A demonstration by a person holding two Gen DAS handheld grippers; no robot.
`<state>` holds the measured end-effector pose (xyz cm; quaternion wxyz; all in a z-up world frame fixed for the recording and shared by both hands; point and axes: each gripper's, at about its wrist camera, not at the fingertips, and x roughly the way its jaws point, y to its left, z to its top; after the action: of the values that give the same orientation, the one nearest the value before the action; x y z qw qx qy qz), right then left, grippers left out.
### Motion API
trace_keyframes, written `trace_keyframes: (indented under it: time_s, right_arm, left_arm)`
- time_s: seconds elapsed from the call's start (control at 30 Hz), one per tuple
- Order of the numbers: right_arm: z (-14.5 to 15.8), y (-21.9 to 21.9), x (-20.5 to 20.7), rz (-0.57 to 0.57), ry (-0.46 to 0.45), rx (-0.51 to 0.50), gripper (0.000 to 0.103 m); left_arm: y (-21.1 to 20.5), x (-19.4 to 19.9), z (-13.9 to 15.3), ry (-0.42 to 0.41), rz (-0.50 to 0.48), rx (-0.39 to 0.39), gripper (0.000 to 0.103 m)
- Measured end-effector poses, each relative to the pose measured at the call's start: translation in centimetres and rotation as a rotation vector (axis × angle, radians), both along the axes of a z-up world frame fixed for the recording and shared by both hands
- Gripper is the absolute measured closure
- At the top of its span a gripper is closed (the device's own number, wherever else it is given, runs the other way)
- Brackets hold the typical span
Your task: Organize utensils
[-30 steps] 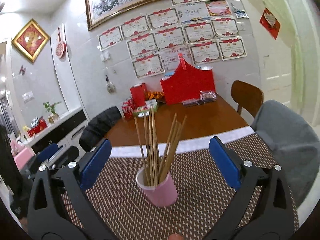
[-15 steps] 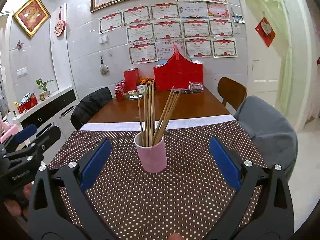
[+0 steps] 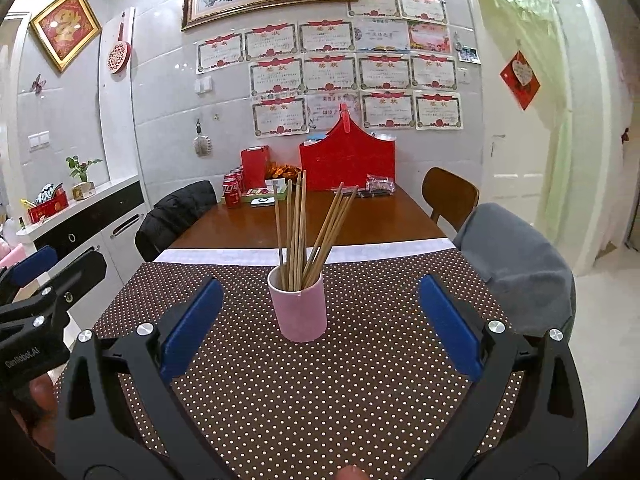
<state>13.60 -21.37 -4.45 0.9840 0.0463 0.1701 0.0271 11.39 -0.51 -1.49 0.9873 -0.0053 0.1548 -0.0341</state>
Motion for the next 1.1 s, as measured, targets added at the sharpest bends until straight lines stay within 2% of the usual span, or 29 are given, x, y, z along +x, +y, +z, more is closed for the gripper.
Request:
trace_keyframes:
  time_s: [1.1]
  right_arm:
    - [0.69,0.41,-0.99,-0.001,-0.015,-0.002,0.006]
  left_arm:
    - [0.19,-0.97,0.67,-0.017,0.013,0.005,0.003]
